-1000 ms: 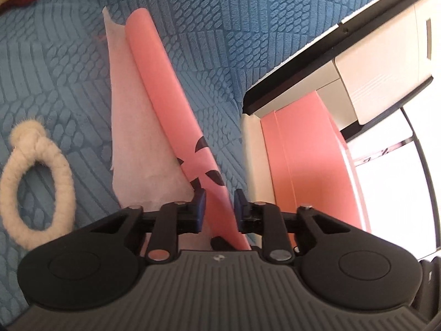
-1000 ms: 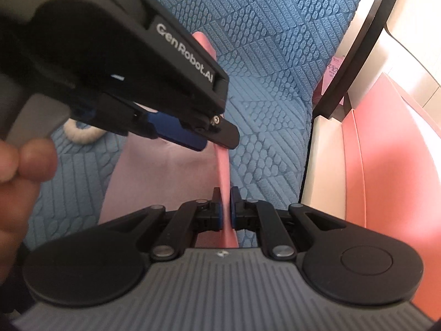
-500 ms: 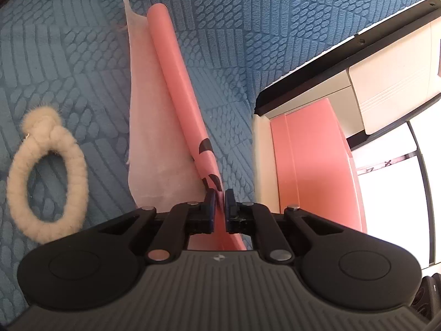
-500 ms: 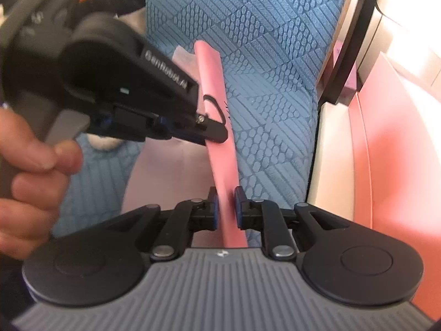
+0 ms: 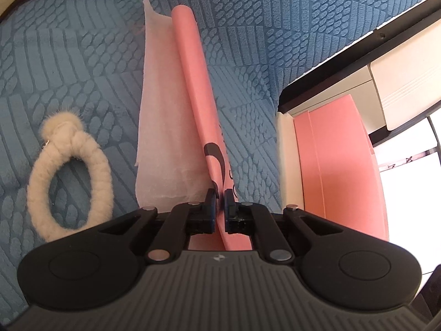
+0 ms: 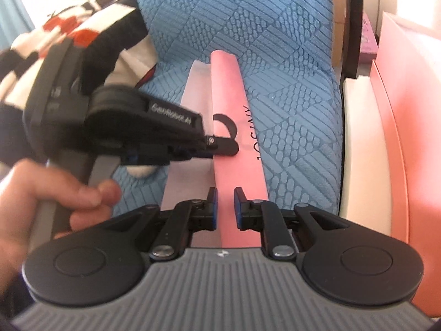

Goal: Fold shopping bag

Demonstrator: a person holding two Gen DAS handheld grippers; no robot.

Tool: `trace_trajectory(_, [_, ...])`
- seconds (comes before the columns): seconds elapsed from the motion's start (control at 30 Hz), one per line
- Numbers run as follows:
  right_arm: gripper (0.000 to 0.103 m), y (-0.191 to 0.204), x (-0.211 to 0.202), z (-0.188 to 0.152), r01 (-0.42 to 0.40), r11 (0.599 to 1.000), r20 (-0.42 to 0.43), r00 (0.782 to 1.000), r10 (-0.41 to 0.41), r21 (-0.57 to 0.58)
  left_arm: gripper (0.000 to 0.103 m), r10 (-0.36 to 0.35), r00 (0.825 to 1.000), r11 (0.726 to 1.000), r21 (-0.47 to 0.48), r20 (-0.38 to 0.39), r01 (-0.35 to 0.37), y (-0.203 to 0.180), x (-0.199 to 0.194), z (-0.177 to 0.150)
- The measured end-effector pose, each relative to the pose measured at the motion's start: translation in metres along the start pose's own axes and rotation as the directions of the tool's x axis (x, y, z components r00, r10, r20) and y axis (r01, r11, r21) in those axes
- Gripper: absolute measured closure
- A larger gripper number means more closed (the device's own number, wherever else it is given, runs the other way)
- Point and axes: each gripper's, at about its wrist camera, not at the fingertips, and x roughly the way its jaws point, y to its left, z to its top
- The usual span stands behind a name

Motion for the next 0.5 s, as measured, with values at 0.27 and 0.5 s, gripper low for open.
trace_trajectory(0.27, [0.089, -0.006, 0.021, 0.001, -0.007, 0.999, -0.035, 0.999, 0.008, 0.033, 0.095, 0.044, 0.999, 0.997, 0.067, -0.006, -0.044, -0.009, -0.003, 0.003])
trace_trajectory(0.5, [0.09, -0.003, 0.025, 0.001, -0.006, 1.0, -0.037, 0.999, 0.006, 0.019, 0.095, 0.074, 0.997, 0.99, 0.123, 0.023, -0.077, -0.018, -0.018, 0.002])
